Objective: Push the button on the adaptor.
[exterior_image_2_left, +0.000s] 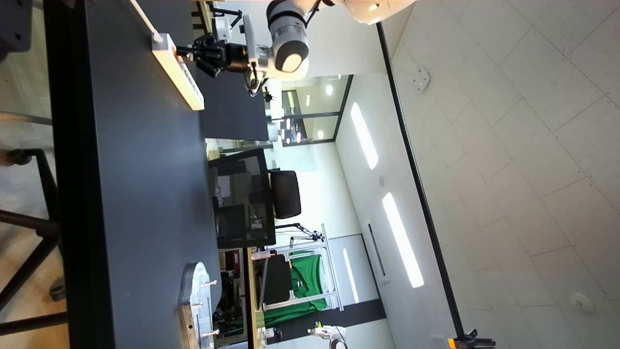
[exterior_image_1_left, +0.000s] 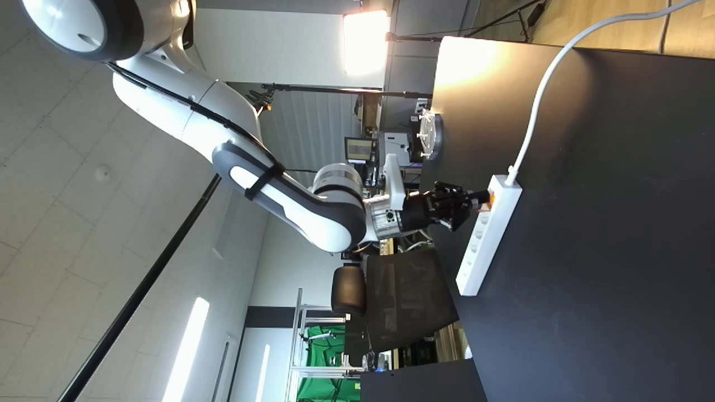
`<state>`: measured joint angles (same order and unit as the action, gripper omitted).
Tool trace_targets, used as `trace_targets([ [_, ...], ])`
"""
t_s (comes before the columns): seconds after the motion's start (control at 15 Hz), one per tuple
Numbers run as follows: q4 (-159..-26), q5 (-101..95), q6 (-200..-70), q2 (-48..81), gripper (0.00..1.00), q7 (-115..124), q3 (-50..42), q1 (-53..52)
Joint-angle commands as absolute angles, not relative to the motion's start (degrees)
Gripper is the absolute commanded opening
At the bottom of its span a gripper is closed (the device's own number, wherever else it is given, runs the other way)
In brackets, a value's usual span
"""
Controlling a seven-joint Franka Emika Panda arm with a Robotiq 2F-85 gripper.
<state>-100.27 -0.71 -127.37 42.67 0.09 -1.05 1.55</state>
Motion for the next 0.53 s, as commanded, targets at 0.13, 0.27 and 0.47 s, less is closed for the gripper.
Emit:
trace_targets([
  [0.13,-102.26,-0.03,-128.52,41.57,0.0,1.12,-1.25,1.58],
  [0.27,-102.57,0.14,-128.89,41.72,0.0,1.38,-1.29,1.47],
  [0.47,-103.89,-0.09,-131.99,41.65,0.0,2.17,-1.67,0.91],
])
